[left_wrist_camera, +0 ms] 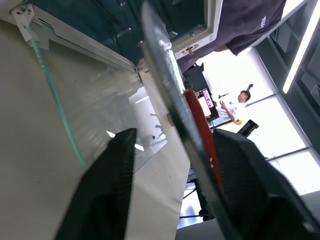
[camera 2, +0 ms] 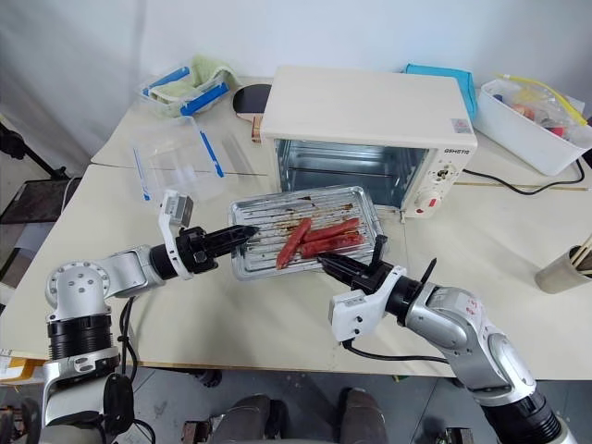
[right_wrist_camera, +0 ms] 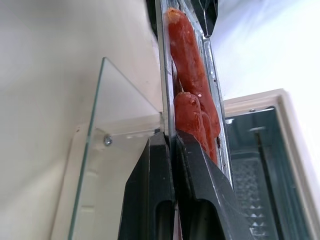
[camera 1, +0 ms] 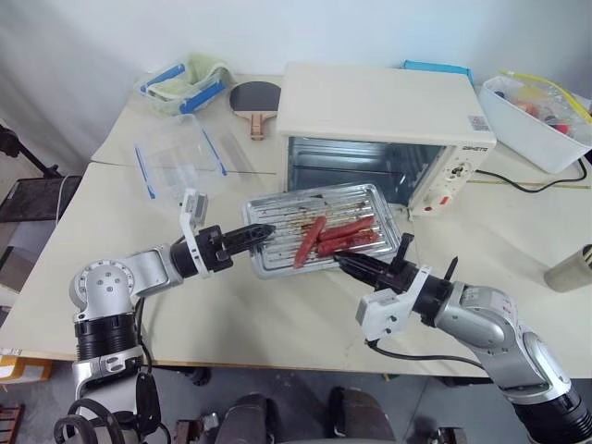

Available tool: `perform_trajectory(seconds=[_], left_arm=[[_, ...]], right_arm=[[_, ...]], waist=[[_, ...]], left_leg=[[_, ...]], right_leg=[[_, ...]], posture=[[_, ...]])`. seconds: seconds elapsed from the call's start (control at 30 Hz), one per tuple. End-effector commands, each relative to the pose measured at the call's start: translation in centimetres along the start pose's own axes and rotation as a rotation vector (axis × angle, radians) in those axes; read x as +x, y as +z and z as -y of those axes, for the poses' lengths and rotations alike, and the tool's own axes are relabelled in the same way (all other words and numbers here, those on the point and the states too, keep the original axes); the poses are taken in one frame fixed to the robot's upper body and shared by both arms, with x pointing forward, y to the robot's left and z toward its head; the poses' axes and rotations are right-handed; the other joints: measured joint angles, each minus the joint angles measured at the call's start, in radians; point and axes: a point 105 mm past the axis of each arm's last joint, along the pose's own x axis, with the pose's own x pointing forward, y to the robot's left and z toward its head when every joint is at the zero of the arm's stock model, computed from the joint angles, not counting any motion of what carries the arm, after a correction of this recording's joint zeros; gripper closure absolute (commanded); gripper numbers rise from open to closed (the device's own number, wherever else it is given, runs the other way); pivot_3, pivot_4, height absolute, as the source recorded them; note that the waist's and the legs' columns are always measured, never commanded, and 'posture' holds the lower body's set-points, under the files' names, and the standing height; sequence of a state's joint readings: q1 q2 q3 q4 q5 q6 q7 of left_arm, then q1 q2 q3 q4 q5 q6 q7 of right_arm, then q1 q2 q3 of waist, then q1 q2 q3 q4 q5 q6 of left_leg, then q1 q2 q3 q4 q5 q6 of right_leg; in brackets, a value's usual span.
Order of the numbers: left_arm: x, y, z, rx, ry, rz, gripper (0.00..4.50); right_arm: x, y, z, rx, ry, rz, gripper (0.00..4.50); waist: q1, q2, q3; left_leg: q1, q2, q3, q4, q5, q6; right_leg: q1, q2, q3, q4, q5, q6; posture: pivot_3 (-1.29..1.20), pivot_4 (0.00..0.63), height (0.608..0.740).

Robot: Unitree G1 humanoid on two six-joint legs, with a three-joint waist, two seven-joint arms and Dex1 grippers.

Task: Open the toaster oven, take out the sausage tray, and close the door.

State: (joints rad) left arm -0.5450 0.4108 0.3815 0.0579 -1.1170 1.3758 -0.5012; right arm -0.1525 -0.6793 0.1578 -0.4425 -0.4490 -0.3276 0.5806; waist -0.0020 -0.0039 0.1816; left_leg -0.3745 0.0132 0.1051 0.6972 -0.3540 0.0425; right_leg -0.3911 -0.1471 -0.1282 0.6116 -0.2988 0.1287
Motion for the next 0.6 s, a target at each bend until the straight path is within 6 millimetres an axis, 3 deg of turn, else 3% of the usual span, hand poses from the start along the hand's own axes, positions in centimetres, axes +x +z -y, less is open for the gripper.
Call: perform_trajectory(seconds=[0.03,0.13,0.2,0.37,0.5,0.6], left_arm=[[-0.7,0.2,0.0,-0.034,-0.006,0.014,3.33],[-0.8,-0.4,-0.3,-0.057,0.014,0.003,4.23],[-0.8,-0.9,-0.2,-0.086,0.003,-0.012,4.50],[-1.0,-1.0,-0.1,-0.191,-0.023,-0.018,4.50],[-1.3,-1.0,-0.6,-0.273,-0.017,-0.009,4.50],[-1.5,-0.5,-0.9,-0.323,-0.024,0.043,4.50]], right_arm=[[0.0,0.9,1.3,-0.022,-0.046,0.050,4.47],[0.1,1.2,1.2,-0.018,-0.051,0.066,4.47],[0.1,1.3,1.1,-0.008,-0.056,0.079,4.47],[0.0,1.1,1.5,0.071,-0.077,0.095,4.47],[-0.3,0.7,1.6,0.116,-0.056,0.092,3.45],[-0.6,0.6,1.5,0.144,-0.035,0.108,2.45]], waist=[[0.000,0.000,0.000],[0.000,0.000,0.000],[0.000,0.000,0.000],[0.001,0.000,0.000],[0.000,0.000,0.000],[0.000,0.000,0.000]], left_leg=[[0.000,0.000,0.000,0.000,0.000,0.000],[0.000,0.000,0.000,0.000,0.000,0.000],[0.000,0.000,0.000,0.000,0.000,0.000],[0.000,0.000,0.000,0.000,0.000,0.000],[0.001,0.000,0.000,0.000,0.000,0.000],[0.001,0.000,0.000,0.000,0.000,0.000]], right_leg=[[0.000,0.000,0.000,0.000,0.000,0.000],[0.000,0.000,0.000,0.000,0.000,0.000],[0.000,0.000,0.000,0.000,0.000,0.000],[0.000,0.000,0.000,0.000,0.000,0.000],[0.000,0.000,0.000,0.001,0.000,0.000],[0.000,-0.001,0.000,0.001,0.000,0.000]], posture=[[0.00,0.150,0.740],[0.00,0.150,0.740],[0.00,0.150,0.740],[0.00,0.150,0.740],[0.00,0.150,0.740],[0.00,0.150,0.740]])
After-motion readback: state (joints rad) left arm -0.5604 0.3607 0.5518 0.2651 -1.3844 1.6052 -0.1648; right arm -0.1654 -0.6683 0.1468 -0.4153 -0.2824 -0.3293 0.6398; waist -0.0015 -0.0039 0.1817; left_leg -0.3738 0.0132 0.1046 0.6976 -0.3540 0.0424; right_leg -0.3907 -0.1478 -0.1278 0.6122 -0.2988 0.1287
